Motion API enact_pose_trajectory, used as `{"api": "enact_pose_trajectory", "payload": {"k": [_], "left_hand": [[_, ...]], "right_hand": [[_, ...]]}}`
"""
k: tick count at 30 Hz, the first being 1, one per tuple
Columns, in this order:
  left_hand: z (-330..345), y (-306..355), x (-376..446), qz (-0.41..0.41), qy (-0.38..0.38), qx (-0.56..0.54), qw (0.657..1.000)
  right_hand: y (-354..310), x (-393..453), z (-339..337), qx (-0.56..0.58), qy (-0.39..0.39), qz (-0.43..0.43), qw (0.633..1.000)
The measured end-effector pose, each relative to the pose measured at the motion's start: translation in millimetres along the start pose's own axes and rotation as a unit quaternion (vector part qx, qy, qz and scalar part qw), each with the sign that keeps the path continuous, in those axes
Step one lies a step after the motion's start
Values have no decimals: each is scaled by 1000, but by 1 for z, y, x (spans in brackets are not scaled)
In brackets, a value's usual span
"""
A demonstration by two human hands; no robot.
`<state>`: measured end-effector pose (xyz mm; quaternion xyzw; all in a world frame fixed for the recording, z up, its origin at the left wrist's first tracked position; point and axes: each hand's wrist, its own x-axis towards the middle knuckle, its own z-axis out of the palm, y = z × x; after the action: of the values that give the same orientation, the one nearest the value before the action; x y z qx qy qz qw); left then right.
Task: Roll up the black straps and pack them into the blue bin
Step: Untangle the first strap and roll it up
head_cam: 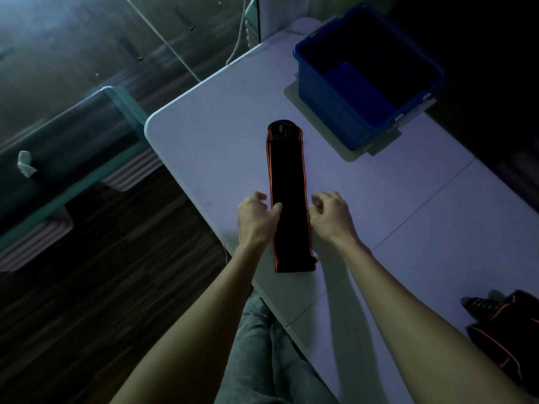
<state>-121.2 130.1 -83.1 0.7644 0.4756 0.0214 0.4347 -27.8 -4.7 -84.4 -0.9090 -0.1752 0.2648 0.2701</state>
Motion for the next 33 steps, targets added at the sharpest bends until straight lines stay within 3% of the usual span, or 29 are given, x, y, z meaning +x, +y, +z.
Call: {"api": "enact_pose_trajectory", "payload": {"k": [12,18,21,23,27,30,33], "left_hand": [[4,46,106,37,-22,22,999],[-1,35,88,46,0,-13,999],[-7,12,41,128,1,-14,992],[-16,-9,-1,223,-34,15,974],[-28,-46,-65,397,-106,142,901],[-24,-67,-76,439,-114,240,858],[-17,-72,-74,446,-121,282,840]], "right_hand": [[-37,102,-2,58,-29,-1,998],[-25,75,-9,92,14,12,996],[-12,21,-13,108,9,-25,994],[1,-22,-16,103,10,-100,990],[24,-90,-16,3,-52,-250,967],[39,-107,4,-135,-49,-303,942],[45,-107,18,-185,-17,-318,930]]}}
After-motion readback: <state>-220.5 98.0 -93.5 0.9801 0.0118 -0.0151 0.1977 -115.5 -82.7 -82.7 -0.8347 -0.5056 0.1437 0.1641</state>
